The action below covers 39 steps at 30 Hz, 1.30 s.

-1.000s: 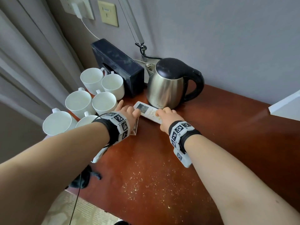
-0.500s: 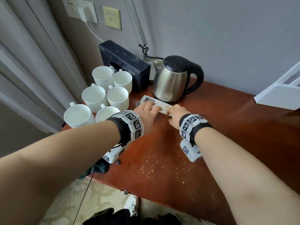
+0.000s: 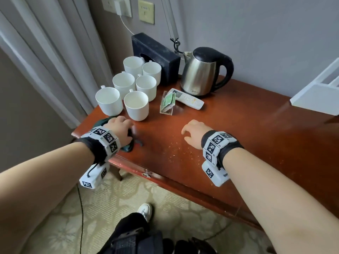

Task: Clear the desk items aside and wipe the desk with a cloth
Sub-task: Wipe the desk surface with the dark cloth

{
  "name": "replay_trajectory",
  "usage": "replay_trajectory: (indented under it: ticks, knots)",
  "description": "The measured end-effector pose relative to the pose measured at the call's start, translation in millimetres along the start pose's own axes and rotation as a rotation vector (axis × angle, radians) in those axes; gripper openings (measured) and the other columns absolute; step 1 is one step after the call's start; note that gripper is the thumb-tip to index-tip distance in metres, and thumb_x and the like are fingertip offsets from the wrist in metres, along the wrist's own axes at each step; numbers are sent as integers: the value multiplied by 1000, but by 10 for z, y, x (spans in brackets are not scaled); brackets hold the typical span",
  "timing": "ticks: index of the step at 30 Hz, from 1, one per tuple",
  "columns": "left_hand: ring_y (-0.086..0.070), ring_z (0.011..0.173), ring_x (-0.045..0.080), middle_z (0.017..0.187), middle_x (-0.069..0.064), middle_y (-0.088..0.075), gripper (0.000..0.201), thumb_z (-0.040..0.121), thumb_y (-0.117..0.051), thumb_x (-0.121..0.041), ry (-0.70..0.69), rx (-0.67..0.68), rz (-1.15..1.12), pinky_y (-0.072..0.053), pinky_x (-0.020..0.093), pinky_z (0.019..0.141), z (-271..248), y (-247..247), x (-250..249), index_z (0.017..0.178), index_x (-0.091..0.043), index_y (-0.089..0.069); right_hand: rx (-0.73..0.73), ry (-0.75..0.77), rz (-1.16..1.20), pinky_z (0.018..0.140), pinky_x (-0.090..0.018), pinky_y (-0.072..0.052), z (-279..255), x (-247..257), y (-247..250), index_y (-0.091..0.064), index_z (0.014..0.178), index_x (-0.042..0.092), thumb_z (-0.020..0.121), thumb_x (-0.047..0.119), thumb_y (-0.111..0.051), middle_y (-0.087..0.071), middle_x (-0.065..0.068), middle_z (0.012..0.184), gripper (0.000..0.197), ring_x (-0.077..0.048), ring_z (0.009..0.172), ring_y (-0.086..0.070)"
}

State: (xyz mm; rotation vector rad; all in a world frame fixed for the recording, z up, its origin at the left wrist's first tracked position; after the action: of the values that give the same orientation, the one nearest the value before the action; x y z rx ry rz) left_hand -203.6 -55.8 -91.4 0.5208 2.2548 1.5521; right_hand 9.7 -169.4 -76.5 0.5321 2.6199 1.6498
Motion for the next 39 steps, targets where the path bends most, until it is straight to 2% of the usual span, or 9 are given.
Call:
replay_trajectory:
  ticks: [5,13,16,18,21,25,29,35,39]
  knots:
    - [-14,141,36,155,13,-12,67,90,-55,-40,194,48,-40,-21,43,116,2,-398,271,145,-18,-25,-9,6,19,100,-39,-42,0,219,-168,-53,123,24,95,26,-46,-38,-1,139,29,-23,122,-43]
    - [-15,142,26,157,4,-13,83,87,-59,-31,-298,69,-163,-15,30,116,-91,-513,-196,150,-15,-7,-81,0,183,105,-38,-36,55,548,-410,-33,141,25,96,30,-46,-30,-2,146,47,-27,130,-35]
    - [-29,138,27,148,13,-28,81,77,-65,-7,-306,152,-547,-28,29,110,-19,-453,-103,145,-5,-21,-99,-4,153,113,-44,-22,53,608,-458,-17,148,29,95,40,-44,-13,1,156,60,-25,143,-11]
    - [-43,126,30,132,16,-37,64,72,-59,2,-210,81,-770,-39,27,95,63,-378,152,131,0,-36,-62,39,72,116,-46,-12,124,762,-512,-7,149,34,94,46,-41,1,4,159,65,-21,146,6]
    - [-41,123,32,134,16,-38,57,76,-58,1,-22,-66,-522,-35,31,98,181,-379,615,130,-2,-40,-26,192,-86,117,-41,0,360,1167,-647,-4,149,33,95,50,-38,8,2,159,67,-22,145,14]
    - [-11,144,29,156,9,-12,71,90,-56,-28,-54,56,-153,-13,35,118,190,-593,755,148,-14,-19,-20,189,-132,118,-39,1,607,1369,-810,-8,150,30,97,45,-37,7,1,159,62,-24,146,10]
    - [7,144,34,158,-1,6,73,92,-49,-43,-85,148,-31,-2,46,118,123,-672,499,150,-29,-6,-59,74,-16,118,-38,-7,460,1146,-899,-15,148,34,99,40,-35,2,6,159,53,-20,146,5]
    - [11,145,30,158,3,11,82,91,-48,-49,-225,201,76,0,44,119,148,-657,20,150,-22,1,-19,-98,-35,100,-39,-37,-168,703,-894,-37,138,24,96,24,-43,-26,-6,145,43,-31,130,-28]
    - [13,145,29,157,2,14,93,85,-51,-59,-276,230,86,2,44,119,239,-646,-108,150,-22,6,-68,-195,140,98,-34,-35,-397,414,-649,-42,134,23,94,18,-45,-35,-5,135,40,-29,124,-35]
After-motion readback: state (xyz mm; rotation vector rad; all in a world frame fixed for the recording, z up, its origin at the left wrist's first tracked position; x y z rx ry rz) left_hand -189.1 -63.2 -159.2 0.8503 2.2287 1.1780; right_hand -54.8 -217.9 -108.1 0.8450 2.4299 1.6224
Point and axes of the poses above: each hand's wrist, its own z-axis towards the middle knuckle, its own y-axis out of the back of the hand, x = y × z, the point moved 4 cm from there along z, towards the middle knuckle
